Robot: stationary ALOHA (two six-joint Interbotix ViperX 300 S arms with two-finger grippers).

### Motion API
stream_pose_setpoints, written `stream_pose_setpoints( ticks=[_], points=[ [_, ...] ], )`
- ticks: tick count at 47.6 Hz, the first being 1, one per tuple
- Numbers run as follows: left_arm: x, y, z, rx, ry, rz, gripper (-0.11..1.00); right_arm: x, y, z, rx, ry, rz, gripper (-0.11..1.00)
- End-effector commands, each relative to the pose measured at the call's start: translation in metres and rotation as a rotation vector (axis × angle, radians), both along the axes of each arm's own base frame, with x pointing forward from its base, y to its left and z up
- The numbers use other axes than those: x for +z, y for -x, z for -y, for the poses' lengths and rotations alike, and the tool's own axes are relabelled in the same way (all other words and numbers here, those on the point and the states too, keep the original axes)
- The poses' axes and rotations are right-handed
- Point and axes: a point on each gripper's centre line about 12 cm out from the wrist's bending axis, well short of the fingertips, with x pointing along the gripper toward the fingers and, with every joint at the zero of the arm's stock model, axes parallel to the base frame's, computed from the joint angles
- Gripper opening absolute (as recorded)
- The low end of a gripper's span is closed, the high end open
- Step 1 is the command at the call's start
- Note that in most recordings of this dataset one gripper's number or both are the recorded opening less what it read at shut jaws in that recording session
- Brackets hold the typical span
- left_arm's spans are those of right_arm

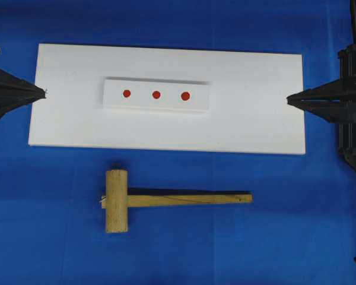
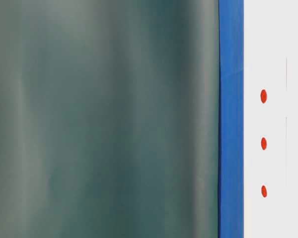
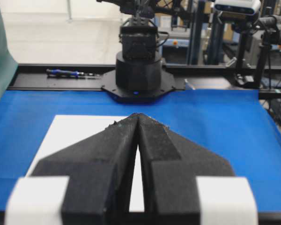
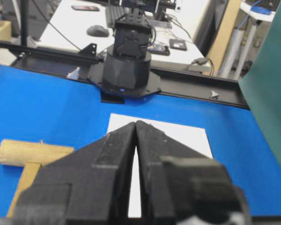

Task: Hit the mark with a hammer.

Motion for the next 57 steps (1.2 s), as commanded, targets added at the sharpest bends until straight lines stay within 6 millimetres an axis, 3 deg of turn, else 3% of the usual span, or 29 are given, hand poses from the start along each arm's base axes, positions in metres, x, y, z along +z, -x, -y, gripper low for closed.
stream_pose_setpoints(
  ticks=[1,6,14,21,26,33,45,57],
  points=[
    [0.007,-0.001,0.003,-0.018,0.014,0.02,0.0,0.009,-0.005,-0.006,0.028,-0.006,0.015,0.0],
    [0.007,0.0,0.003,-0.018,0.014,0.017,0.0,0.007,-0.013,-0.016,0.079,-0.028,-0.018,-0.06],
    [0.004,0.0,0.003,-0.018,0.014,0.005,0.0,-0.003,-0.034,-0.035,0.152,-0.09,-0.09,-0.06],
    [0.002,0.001,0.004,-0.02,0.014,0.0,0.0,-0.014,-0.062,-0.049,0.185,-0.13,-0.149,-0.06],
    [0.0,0.001,0.003,-0.018,0.014,-0.005,0.0,-0.033,-0.086,-0.055,0.185,-0.132,-0.23,-0.01],
    [0.0,0.001,0.003,-0.018,0.014,-0.005,0.0,-0.061,-0.122,-0.065,0.172,-0.148,-0.357,0.19],
    [-0.004,0.001,0.003,-0.018,0.014,-0.014,0.0,-0.11,-0.164,-0.083,0.167,-0.167,-0.47,0.89],
    [-0.01,0.002,0.003,-0.018,0.017,-0.029,0.0,-0.145,-0.189,-0.097,0.135,-0.233,-0.459,0.87]
  ],
)
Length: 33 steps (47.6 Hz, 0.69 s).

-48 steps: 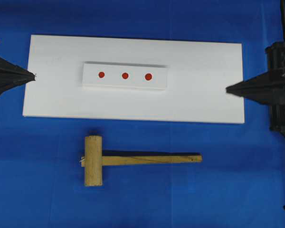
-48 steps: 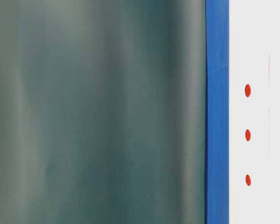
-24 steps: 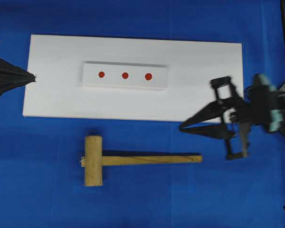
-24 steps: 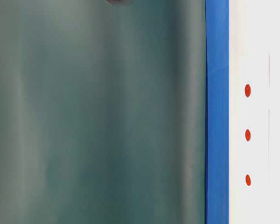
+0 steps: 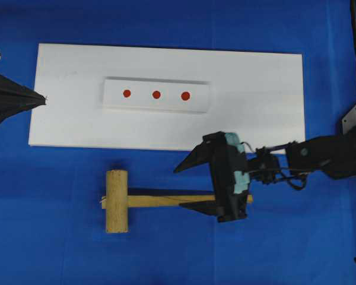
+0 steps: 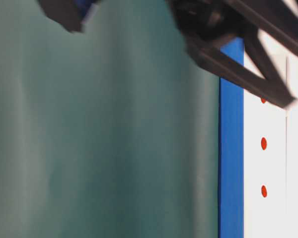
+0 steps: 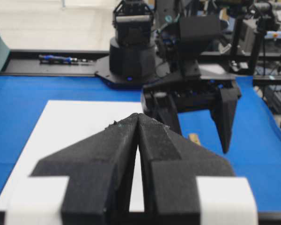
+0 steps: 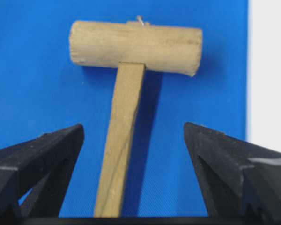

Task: Hit the mark with a hammer.
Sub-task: 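Move the right gripper down to the mallet handle and close on it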

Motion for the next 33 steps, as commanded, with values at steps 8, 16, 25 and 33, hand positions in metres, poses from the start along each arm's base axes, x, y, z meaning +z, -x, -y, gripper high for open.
stream_pose_setpoints(
  ticks=[8,16,25,33],
  points=[
    [0.001,-0.001,0.001,-0.003,0.005,0.003,0.0,-0.018,-0.025,-0.012,-0.031,-0.035,0.021,0.87],
    [-0.001,-0.001,0.001,-0.003,0.005,-0.002,0.0,-0.037,-0.036,-0.017,-0.043,-0.039,-0.012,0.87],
    [-0.003,0.0,0.001,-0.004,0.006,-0.006,0.0,-0.053,-0.039,-0.019,-0.062,-0.046,-0.059,0.87],
    [-0.003,0.0,0.001,-0.004,0.003,-0.006,0.0,-0.06,-0.039,-0.023,-0.048,-0.035,-0.074,0.82]
  ],
)
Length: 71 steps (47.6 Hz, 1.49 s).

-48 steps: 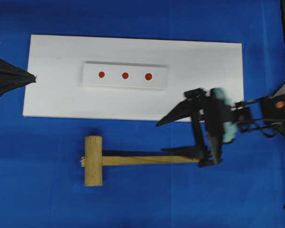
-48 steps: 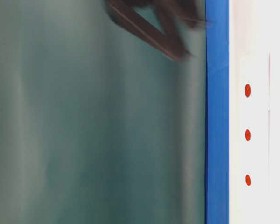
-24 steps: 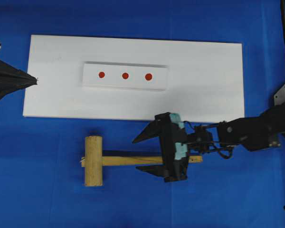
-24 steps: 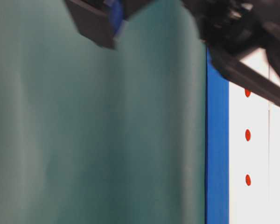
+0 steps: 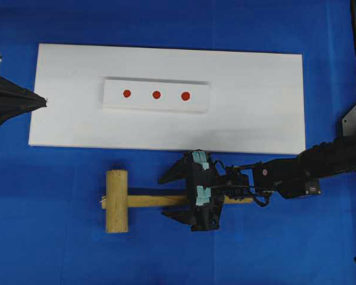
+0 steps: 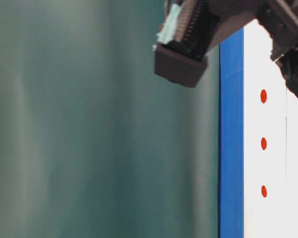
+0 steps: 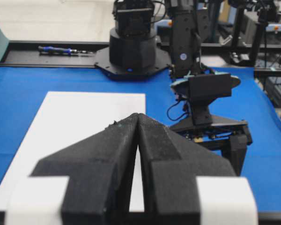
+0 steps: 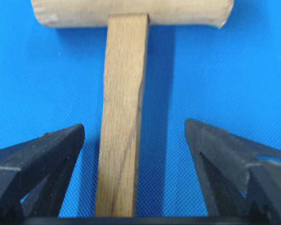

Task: Hit the mark with a hammer.
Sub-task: 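Move the right gripper down to the mallet handle and close on it, then lift the mallet with the right gripper and carry it over the board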

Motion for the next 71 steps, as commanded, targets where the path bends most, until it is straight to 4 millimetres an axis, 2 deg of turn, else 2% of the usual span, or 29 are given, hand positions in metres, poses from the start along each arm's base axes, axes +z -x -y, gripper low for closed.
stream_pose_setpoints(
  ticks=[1,5,13,16,23,28,41,54,57,65,71],
  points=[
    [0.004,-0.001,0.0,-0.001,0.002,0.011,0.0,0.009,-0.005,-0.005,0.007,-0.006,0.028,0.8],
    [0.003,-0.001,0.0,-0.001,0.002,0.009,0.0,0.009,-0.006,-0.007,0.017,0.002,0.029,0.64],
    [0.003,-0.001,0.001,-0.003,0.002,0.009,0.0,0.011,-0.006,-0.009,0.029,0.007,0.039,0.17],
    [0.004,-0.001,0.0,-0.001,0.002,0.011,0.0,0.012,-0.006,-0.011,0.033,0.006,0.043,0.09],
    [0.003,-0.001,0.0,-0.001,0.003,0.001,0.0,0.016,-0.007,-0.012,0.031,-0.004,0.057,0.1],
    [0.002,-0.001,0.0,-0.001,0.003,-0.005,0.0,0.029,-0.008,-0.012,0.027,-0.016,0.083,0.1],
    [0.003,-0.001,0.001,-0.003,0.003,-0.003,0.0,0.099,0.001,-0.004,0.03,-0.039,0.192,0.1],
    [0.002,-0.001,0.0,-0.001,0.003,-0.005,0.0,0.151,0.015,0.01,0.033,-0.037,0.228,0.1],
    [0.001,-0.001,0.0,-0.001,0.004,-0.009,0.0,0.157,0.017,0.012,0.037,-0.031,0.232,0.1],
    [0.0,-0.001,0.0,-0.001,0.004,-0.02,0.0,0.157,0.015,0.017,0.032,-0.013,0.232,0.1],
    [0.0,-0.001,0.0,-0.001,0.004,-0.02,0.0,0.156,0.012,0.034,-0.01,-0.002,0.232,0.1]
  ],
)
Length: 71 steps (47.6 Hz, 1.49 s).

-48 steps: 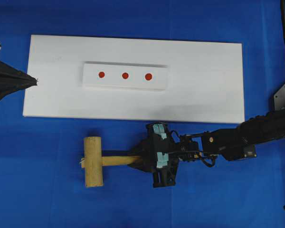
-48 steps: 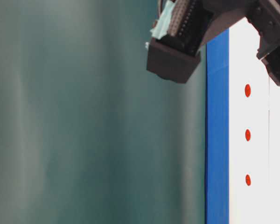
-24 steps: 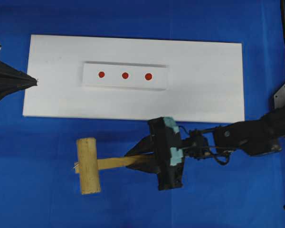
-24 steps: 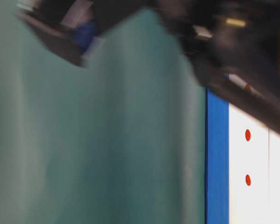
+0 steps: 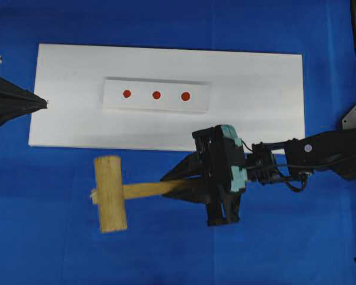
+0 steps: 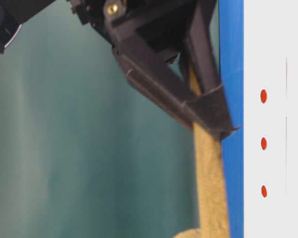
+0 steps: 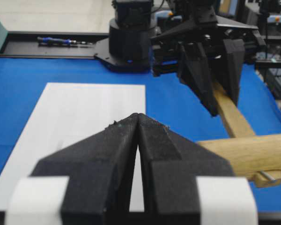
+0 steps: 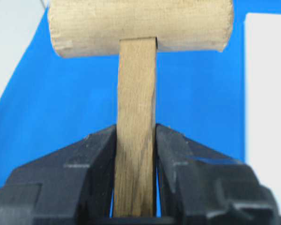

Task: Hit the mark with a hammer.

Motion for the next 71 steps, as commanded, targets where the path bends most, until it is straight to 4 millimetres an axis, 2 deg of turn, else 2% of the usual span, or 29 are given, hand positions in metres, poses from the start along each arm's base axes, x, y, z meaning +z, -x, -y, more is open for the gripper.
stream_pose_setpoints(
  ticks=[1,13,20,32,39,60,71],
  points=[
    [0.004,-0.002,0.001,-0.003,0.002,0.008,0.0,0.019,-0.004,0.016,-0.037,-0.002,0.056,0.1],
    [0.001,-0.002,0.001,-0.003,0.0,-0.006,0.0,0.02,-0.003,0.066,-0.137,0.076,0.063,0.1],
    [0.002,-0.002,0.001,-0.003,0.0,-0.009,0.0,0.021,-0.004,0.084,-0.17,0.112,0.065,0.1],
    [0.002,-0.001,0.001,-0.003,0.0,-0.009,0.0,0.024,-0.005,0.087,-0.171,0.162,0.096,0.1],
    [0.001,-0.002,0.001,-0.003,0.0,-0.011,0.0,0.037,-0.006,0.09,-0.16,0.262,0.167,0.1],
    [0.001,-0.001,0.001,-0.003,0.008,-0.011,0.0,0.059,-0.004,0.101,-0.093,0.918,0.301,0.1],
    [0.001,-0.001,0.001,-0.003,0.006,-0.011,0.0,0.063,-0.004,0.102,-0.078,1.126,0.315,0.1]
  ],
)
